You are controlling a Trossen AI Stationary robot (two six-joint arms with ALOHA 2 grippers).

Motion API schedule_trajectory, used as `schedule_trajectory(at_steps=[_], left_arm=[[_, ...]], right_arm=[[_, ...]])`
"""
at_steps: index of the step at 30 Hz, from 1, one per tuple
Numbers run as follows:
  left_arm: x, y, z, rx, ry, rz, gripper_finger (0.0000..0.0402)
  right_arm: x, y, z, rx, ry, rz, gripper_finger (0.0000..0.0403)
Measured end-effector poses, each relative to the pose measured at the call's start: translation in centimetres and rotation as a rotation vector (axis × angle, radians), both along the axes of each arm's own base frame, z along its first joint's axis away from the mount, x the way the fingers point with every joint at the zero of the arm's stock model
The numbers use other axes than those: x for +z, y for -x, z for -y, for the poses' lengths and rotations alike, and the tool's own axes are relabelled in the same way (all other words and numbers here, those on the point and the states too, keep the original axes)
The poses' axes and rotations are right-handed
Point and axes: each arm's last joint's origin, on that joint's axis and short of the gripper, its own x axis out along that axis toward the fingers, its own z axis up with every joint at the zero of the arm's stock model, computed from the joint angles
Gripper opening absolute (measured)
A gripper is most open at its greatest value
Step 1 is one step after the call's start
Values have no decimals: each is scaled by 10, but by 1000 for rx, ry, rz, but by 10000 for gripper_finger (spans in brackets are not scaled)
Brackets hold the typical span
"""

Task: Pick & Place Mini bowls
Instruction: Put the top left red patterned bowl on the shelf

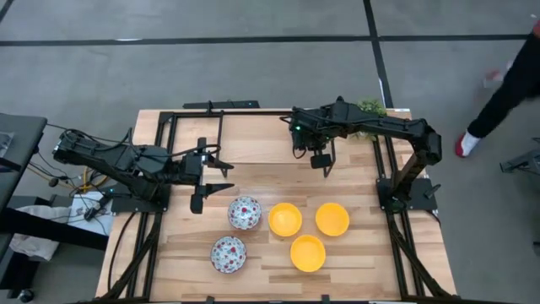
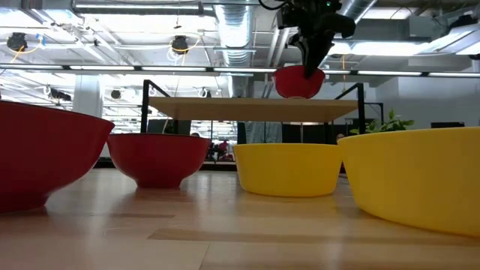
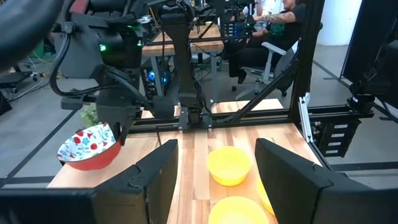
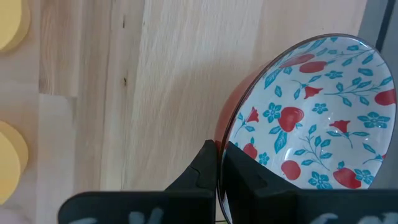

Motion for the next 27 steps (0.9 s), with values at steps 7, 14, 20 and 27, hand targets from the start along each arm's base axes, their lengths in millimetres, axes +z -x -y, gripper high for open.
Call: schedule_trajectory(at_steps=[7, 14, 20, 27], left_arm=[[0, 0, 0, 1, 3, 0, 213], [0, 0, 0, 1, 3, 0, 213], [0, 0, 0, 0, 3, 0, 213], [0, 0, 0, 0, 3, 0, 213]], right_arm=[[-7, 0, 0, 0, -3, -10, 2], [-19, 2, 0, 5, -1, -56, 2], [-20, 2, 0, 8, -5, -58, 9], [-21, 2, -1, 15, -16, -64, 28]])
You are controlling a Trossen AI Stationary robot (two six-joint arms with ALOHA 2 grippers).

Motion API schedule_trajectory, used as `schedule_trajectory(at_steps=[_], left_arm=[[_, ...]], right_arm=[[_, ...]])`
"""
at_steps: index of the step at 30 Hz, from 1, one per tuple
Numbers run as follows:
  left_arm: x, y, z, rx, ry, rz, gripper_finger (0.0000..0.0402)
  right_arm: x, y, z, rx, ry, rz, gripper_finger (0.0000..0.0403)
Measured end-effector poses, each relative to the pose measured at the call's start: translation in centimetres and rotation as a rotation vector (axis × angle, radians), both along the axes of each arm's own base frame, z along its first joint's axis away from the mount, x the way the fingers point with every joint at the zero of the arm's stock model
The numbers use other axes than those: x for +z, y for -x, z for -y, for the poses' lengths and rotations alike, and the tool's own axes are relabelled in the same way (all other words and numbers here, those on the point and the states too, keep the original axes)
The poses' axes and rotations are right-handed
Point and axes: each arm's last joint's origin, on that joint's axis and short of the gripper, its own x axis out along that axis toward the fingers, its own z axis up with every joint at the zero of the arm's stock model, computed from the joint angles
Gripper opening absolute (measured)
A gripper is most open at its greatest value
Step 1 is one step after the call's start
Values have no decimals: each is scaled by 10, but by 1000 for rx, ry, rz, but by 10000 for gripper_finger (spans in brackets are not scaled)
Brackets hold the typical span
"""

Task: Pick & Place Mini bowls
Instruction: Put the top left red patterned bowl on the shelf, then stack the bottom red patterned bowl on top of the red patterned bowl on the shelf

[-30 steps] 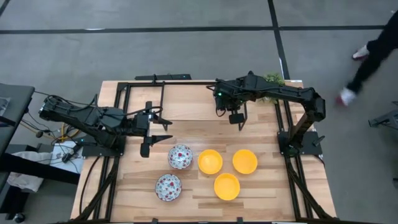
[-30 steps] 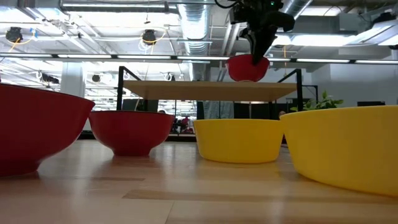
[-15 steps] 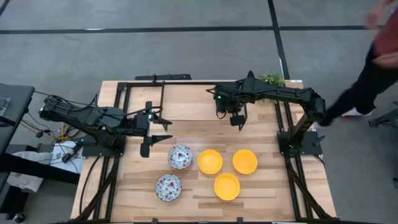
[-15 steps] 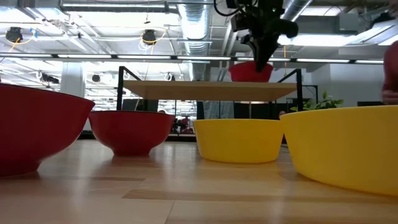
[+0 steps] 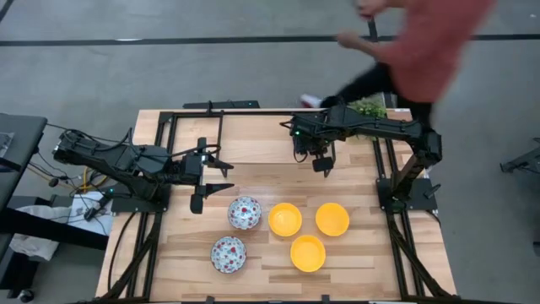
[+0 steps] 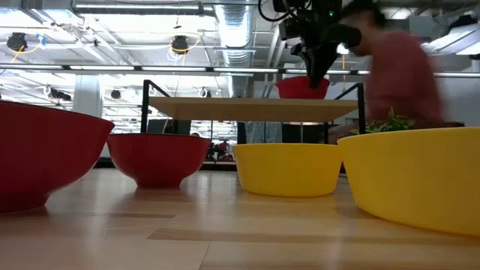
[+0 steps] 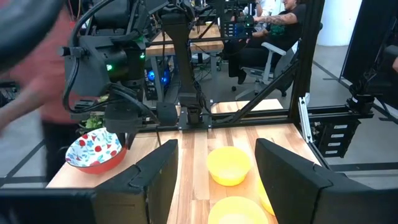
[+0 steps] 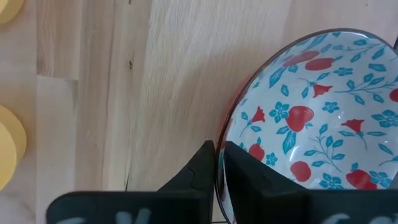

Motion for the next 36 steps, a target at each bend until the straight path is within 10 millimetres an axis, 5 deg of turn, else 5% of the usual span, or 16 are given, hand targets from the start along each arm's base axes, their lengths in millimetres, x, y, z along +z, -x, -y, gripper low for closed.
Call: schedule_trajectory(at_steps=[24, 36], left_arm=[[0, 0, 0, 0, 0, 0, 213], [0, 0, 0, -2, -9, 0, 213]], right_arm=[[2, -1, 0, 2, 8, 17, 141], [25, -2, -5, 13, 19, 73, 192]])
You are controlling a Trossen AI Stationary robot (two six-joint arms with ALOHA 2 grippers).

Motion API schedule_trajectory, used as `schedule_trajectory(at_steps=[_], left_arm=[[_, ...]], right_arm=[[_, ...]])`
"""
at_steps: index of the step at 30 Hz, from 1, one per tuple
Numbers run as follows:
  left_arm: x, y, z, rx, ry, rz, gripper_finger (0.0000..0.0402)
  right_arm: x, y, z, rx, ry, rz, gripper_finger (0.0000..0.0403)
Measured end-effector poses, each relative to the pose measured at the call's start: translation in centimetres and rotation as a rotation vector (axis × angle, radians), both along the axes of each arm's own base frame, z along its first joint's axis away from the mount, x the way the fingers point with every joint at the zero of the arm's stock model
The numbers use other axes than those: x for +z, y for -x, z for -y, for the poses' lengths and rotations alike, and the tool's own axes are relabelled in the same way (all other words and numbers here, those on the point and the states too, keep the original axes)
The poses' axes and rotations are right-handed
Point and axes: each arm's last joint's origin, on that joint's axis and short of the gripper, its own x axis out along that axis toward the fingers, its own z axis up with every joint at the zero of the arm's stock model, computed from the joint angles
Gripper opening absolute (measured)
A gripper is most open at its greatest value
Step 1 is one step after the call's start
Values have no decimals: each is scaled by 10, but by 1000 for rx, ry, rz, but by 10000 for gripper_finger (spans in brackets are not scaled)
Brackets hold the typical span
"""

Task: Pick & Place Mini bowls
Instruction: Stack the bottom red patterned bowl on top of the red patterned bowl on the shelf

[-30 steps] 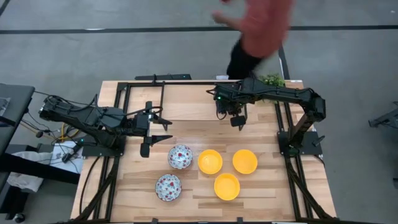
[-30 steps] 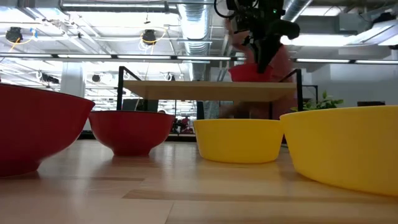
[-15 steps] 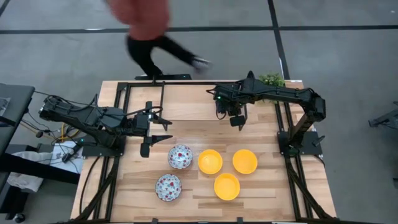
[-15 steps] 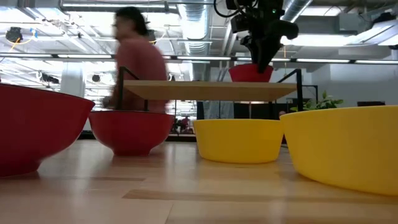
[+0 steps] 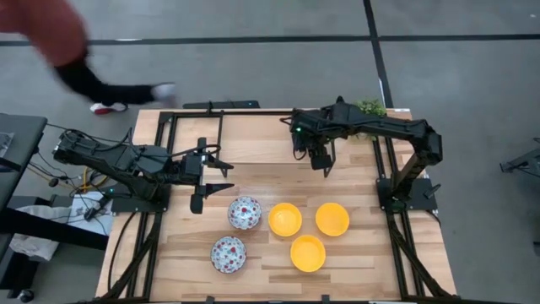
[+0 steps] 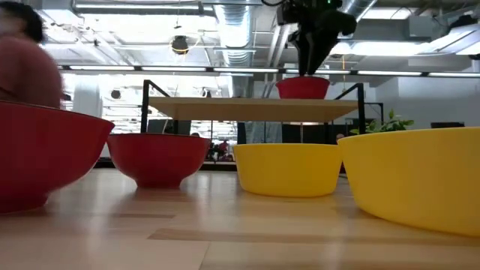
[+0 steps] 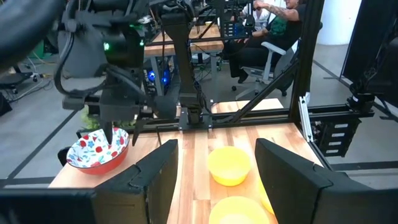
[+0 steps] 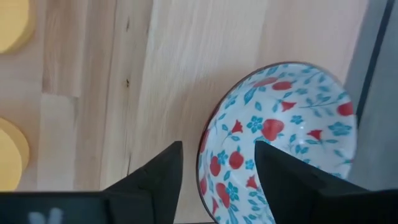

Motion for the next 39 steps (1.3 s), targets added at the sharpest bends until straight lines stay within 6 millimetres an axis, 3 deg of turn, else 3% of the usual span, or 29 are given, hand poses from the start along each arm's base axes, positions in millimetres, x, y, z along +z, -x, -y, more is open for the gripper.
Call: schedule_trajectory(at_steps=[7, 11, 16, 24, 32, 39], left_arm=[[0, 0, -1, 16, 76, 0, 213], [-2, -2, -7, 58, 126, -18, 213], [-11, -6, -11, 96, 158, -91, 213], [-39, -16, -3, 81, 211, -326, 213], [-83, -19, 30, -40, 381, -770, 213], [-105, -17, 66, -44, 487, -951, 213]], right_arm=[[34, 4, -12, -16, -1, 80, 192], [56, 17, -22, -43, -15, 122, 193], [85, 51, -32, -127, -60, 257, 192], [136, 126, -45, -210, -204, 571, 194], [164, 180, -60, -180, -277, 805, 192], [170, 189, -74, -102, -346, 853, 192]])
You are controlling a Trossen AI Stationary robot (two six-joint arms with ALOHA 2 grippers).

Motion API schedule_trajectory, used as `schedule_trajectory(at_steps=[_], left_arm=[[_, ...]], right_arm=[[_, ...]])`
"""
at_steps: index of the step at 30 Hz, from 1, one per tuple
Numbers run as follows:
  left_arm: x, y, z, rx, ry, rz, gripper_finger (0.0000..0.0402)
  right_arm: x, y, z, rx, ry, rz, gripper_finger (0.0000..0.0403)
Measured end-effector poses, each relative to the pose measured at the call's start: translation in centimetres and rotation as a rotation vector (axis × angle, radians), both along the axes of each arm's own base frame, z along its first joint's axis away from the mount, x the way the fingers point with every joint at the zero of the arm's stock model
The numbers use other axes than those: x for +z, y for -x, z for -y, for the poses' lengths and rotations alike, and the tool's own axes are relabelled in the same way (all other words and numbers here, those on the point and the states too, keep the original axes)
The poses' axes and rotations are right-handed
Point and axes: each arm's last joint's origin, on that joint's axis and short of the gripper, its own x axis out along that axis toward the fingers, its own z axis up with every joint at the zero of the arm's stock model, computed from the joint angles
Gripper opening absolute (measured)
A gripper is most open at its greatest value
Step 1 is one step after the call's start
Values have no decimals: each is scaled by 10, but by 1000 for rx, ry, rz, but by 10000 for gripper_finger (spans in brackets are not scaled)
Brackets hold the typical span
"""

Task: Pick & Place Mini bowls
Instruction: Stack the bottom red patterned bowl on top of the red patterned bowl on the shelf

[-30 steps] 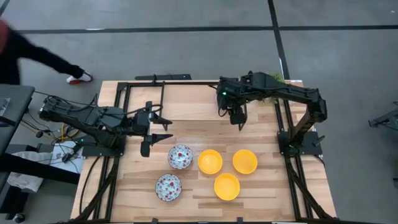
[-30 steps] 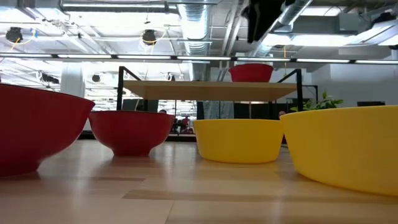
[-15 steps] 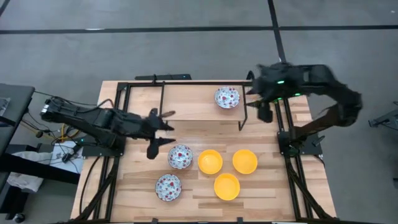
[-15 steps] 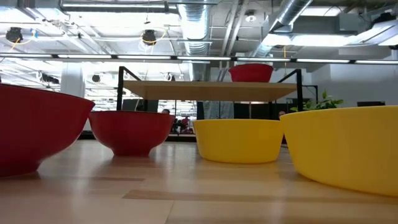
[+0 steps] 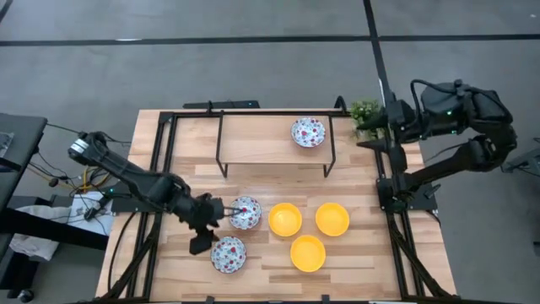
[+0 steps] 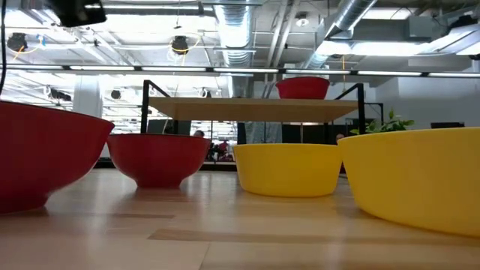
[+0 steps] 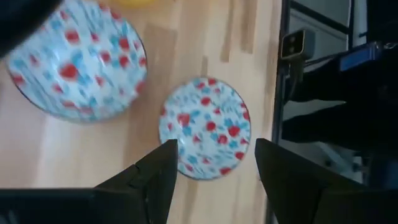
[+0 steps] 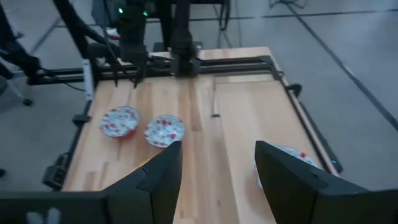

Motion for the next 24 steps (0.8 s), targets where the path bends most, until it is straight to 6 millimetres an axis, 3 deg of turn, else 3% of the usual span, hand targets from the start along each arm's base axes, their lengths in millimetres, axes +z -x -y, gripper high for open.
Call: schedule_trajectory(at_steps=[8, 15, 19, 24], left_arm=[[-17, -2, 20, 155, 67, -137, 213], [-30, -9, 25, 265, 88, -211, 213], [-31, -4, 33, 203, 68, -205, 213], [-29, 12, 55, -27, 20, -141, 213]], right_arm=[[-7, -22, -15, 75, -15, -59, 193], [-16, -46, -26, 117, -1, -123, 184], [-19, -52, -33, 155, 12, -142, 174], [-21, -56, -40, 189, 15, -155, 165]])
